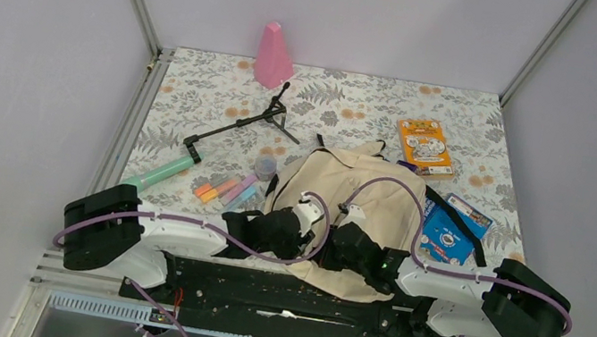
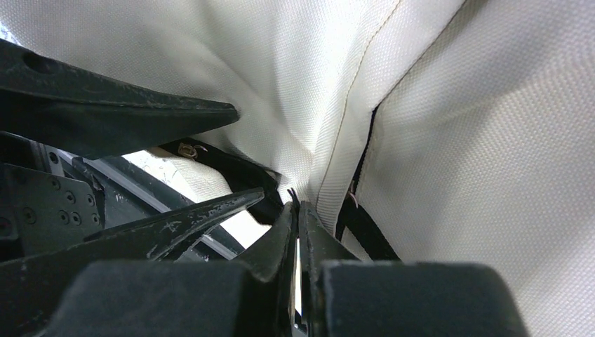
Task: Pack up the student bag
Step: Unzip the student bag at the center of the board.
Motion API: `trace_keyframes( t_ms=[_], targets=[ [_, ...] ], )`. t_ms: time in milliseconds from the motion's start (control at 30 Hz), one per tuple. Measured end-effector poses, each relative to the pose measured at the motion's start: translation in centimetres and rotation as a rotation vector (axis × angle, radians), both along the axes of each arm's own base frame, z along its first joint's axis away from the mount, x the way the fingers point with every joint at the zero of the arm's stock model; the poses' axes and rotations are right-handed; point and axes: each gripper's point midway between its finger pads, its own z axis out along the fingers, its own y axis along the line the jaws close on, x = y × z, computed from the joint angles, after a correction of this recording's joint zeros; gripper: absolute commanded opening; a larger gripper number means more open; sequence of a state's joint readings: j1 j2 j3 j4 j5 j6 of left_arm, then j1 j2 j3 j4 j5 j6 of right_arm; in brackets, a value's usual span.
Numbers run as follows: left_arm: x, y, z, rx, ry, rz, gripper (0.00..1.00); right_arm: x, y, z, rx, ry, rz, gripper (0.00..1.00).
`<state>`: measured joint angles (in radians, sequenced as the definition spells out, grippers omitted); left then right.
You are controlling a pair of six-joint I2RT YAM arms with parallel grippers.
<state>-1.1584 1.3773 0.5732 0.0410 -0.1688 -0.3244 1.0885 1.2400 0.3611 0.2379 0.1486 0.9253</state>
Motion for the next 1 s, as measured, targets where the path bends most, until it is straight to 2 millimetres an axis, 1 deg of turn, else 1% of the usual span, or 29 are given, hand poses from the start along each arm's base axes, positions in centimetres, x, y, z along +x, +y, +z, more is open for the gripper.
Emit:
trace_keyframes(
  t_ms=[167, 433, 567, 600, 800, 900, 1000],
  targets=[
    [-0.2, 0.0, -0.5, 0.021, -0.01, -0.017, 0.46, 0.0, 0.0, -0.1, 0.008, 0.002, -0.005, 0.0],
    [-0.9, -0.1, -0.9, 0.027, -0.025, -0.037, 0.49, 0.0, 0.1, -0.2, 0.023, 0.008, -0.015, 0.0],
    [-0.9, -0.1, -0.9, 0.024, -0.031, -0.037, 0.48, 0.0, 0.2, -0.2, 0.026, 0.009, -0.017, 0.0],
    [-0.9, -0.1, -1.0, 0.025, -0.033, -0.036, 0.46, 0.0, 0.2, -0.2, 0.025, 0.01, -0.017, 0.0],
    [-0.1, -0.4, -1.5, 0.044, -0.06, -0.015, 0.2, 0.0, 0.2, -0.3, 0.026, 0.011, -0.02, 0.0],
    [0.0, -0.5, -1.5, 0.043, -0.066, -0.012, 0.01, 0.0, 0.0, -0.5, 0.023, 0.013, -0.026, 0.0],
    [0.0, -0.6, -1.4, 0.038, -0.06, 0.002, 0.0, 0.1, 0.0, -0.5, 0.026, 0.014, -0.033, 0.0]
  ],
)
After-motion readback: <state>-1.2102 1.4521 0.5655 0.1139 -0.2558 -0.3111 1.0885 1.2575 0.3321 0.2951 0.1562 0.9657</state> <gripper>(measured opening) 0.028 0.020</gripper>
